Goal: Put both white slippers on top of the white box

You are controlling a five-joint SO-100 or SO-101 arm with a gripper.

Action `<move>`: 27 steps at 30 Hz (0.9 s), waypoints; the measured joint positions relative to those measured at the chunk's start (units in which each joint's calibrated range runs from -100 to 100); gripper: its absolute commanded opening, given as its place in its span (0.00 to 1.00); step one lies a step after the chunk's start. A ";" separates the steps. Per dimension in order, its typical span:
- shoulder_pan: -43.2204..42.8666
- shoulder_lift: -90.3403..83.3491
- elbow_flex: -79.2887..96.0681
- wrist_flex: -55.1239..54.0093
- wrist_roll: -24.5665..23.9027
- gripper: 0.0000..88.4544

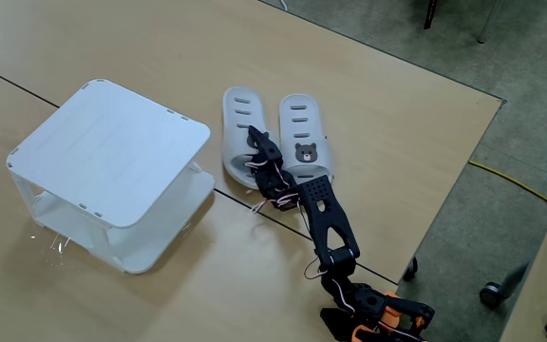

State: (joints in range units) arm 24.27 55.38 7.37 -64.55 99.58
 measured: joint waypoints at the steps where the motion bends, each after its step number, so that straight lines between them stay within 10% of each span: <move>1: 0.07 -1.73 0.00 2.40 0.00 0.01; 16: -0.97 -40.25 0.09 47.98 0.00 0.01; 27: -16.18 -60.54 0.09 60.43 0.00 0.01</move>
State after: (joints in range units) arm 8.09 -5.15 7.46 -4.12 99.58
